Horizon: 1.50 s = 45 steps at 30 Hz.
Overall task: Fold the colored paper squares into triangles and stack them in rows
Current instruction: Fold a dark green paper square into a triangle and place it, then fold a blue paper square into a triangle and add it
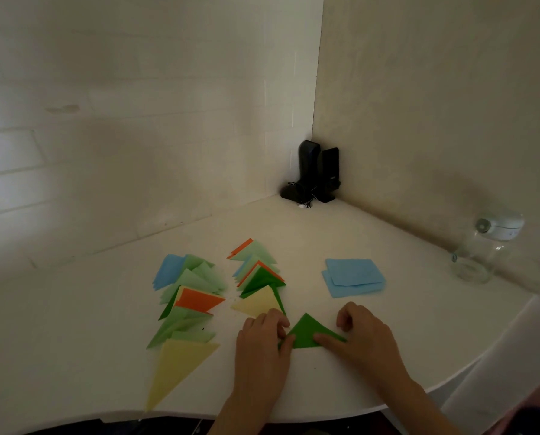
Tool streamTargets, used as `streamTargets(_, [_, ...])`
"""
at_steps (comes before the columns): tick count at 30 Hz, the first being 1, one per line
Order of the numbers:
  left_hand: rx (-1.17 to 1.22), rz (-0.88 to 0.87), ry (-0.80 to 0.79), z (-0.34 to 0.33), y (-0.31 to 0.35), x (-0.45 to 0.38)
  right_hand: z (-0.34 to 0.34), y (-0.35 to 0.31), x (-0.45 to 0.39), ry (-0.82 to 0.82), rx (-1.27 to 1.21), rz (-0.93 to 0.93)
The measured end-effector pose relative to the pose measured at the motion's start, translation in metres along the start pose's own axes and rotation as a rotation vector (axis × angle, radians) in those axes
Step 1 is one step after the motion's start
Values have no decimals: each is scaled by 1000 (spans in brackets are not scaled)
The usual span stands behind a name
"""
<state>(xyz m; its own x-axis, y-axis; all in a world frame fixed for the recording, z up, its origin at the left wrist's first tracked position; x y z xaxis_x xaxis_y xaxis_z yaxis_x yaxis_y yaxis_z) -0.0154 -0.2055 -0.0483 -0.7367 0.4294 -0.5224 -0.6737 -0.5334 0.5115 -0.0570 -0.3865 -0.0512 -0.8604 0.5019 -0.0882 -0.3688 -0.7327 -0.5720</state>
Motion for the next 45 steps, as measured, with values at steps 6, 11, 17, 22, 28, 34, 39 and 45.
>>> streamTargets(6, [135,8,10,3,-8,4,9,9,-2,-84,-224,15])
streamTargets(11, [210,71,-14,4,-14,5,8,8,2,-101,-211,69])
streamTargets(17, [-94,66,-132,2,16,0,6,7,6,-58,-213,79])
streamTargets(22, [-267,177,-267,-11,29,-4,6,6,9,-8,-210,106])
streamTargets(28, [-29,107,-185,-17,22,-5,8,10,13,52,-245,125])
streamTargets(34, [80,112,16,24,-8,-14,43,6,7,292,-325,119])
streamTargets(39, [44,145,39,51,-43,-16,42,2,-35,344,-131,164])
streamTargets(45, [-16,141,-13,40,-58,-18,16,20,-79,75,17,-55])
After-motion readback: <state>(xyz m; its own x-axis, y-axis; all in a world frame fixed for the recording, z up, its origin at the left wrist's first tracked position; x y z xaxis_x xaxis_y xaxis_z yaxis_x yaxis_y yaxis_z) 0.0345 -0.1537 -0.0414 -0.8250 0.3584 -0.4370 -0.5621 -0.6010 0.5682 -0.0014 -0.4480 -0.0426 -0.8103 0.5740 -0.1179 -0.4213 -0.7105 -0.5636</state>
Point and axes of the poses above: each hand's wrist, its own x-axis away from the middle knuckle, its own z-axis out of the back of the hand, y = z × x, the point moved 8 cm from there along -x, towards the middle knuckle, and after that the axes turned 11 degrees about -z, right-handed, at the moved point
